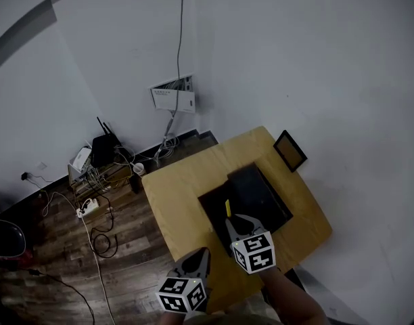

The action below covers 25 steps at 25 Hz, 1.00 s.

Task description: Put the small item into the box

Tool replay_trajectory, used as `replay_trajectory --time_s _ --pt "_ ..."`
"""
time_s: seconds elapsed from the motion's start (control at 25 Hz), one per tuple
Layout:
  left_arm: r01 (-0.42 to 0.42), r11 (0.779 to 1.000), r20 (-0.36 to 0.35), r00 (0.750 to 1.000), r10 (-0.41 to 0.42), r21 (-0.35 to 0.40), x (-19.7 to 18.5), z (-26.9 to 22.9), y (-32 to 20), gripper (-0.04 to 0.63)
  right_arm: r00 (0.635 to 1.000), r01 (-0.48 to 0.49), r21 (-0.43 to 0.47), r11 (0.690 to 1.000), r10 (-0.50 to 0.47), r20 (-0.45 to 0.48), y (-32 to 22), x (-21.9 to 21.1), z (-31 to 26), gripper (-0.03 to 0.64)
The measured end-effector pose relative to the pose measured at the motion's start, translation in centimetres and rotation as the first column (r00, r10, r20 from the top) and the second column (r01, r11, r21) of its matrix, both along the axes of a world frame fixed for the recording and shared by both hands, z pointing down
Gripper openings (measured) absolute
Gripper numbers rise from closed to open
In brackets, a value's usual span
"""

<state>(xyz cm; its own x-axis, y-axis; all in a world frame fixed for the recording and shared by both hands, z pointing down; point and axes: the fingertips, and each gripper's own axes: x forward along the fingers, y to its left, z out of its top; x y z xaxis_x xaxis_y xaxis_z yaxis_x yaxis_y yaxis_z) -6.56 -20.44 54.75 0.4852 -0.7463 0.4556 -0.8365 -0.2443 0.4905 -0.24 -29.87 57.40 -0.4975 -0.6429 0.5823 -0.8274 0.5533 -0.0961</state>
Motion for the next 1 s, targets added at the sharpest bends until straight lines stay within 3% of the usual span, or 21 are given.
replay_trajectory --time_s 0.72,1.0 --pt "0.025 0.997 0.002 1.0 -0.024 -0.07 0.3 2.9 -0.3 0.003 0.98 0.04 -0.259 0.965 -0.089 -0.18 -2.8 -1.4 10.5 0.041" --pt "0.033 0.997 0.001 0.999 -0.033 -0.071 -0.1 3.0 -0.2 0.003 0.976 0.019 -0.267 0.963 -0.075 -0.204 -3.5 -1.8 11.2 0.032"
